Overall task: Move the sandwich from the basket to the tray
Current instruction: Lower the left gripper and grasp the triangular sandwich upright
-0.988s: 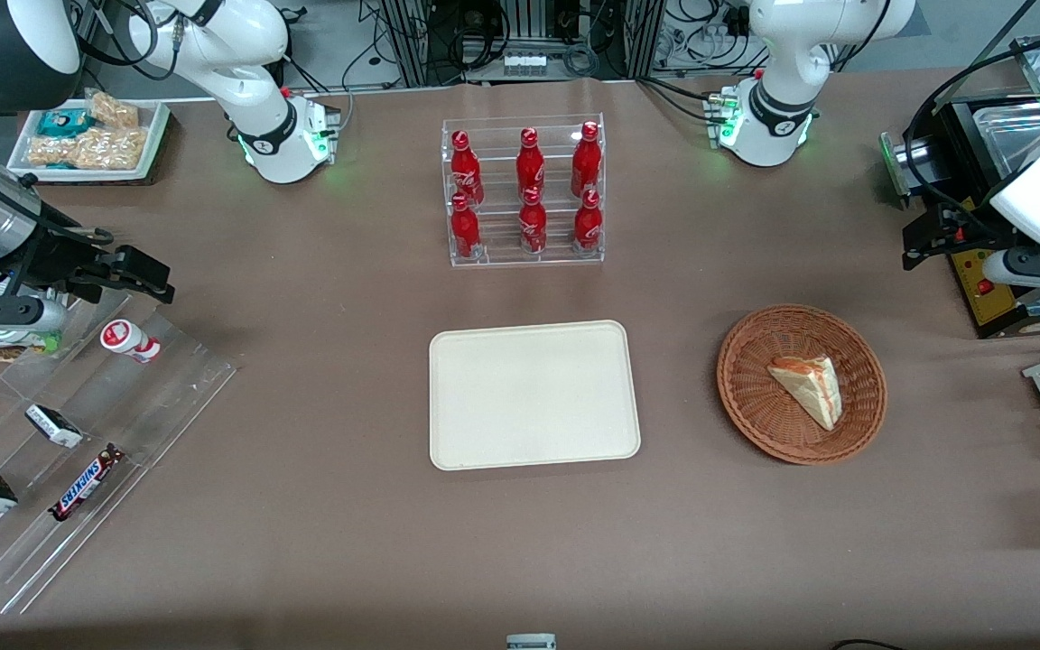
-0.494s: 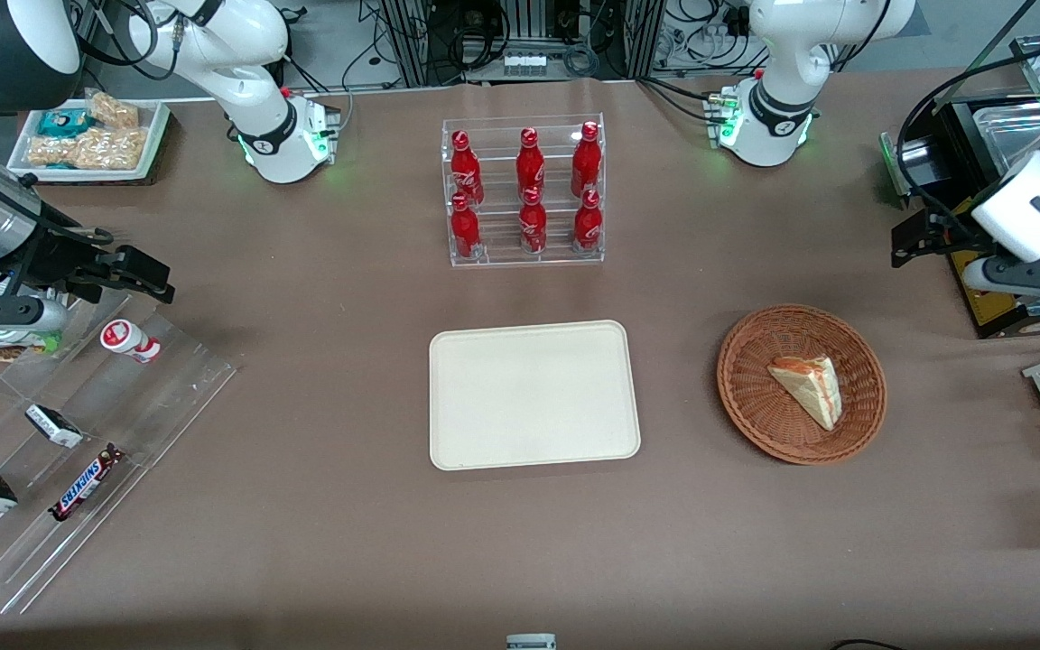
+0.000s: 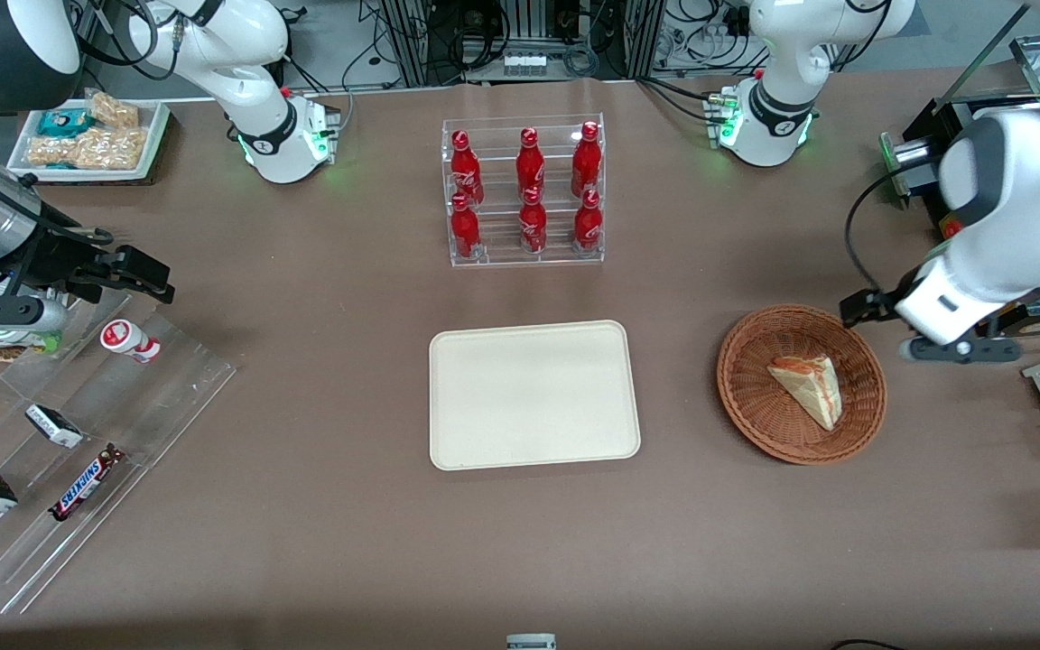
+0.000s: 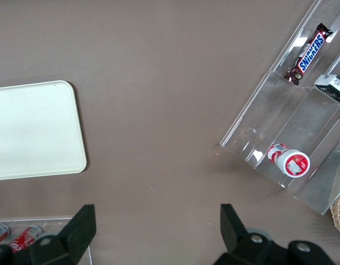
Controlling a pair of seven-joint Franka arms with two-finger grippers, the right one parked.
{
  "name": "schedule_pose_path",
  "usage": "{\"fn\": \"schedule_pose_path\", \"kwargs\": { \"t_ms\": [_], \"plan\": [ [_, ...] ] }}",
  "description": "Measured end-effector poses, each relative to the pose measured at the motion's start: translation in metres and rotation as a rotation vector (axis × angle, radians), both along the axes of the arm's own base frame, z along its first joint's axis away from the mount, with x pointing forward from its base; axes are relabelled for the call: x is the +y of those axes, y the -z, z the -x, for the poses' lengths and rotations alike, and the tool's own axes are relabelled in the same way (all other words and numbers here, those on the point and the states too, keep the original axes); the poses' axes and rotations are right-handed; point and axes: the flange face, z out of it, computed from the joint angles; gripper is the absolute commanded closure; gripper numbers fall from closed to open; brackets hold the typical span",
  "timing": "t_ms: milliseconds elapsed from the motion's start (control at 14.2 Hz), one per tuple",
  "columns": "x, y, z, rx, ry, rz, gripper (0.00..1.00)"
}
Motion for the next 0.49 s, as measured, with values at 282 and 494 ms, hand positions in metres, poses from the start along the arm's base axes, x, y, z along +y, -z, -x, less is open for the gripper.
{"fn": "schedule_pose_path", "kwargs": {
  "t_ms": [282, 494],
  "plan": [
    [-0.003, 0.057, 0.005, -0.083, -0.401, -0.001, 0.0],
    [-0.005, 0.084, -0.005, -0.122, -0.671, 0.013, 0.0]
  ]
}}
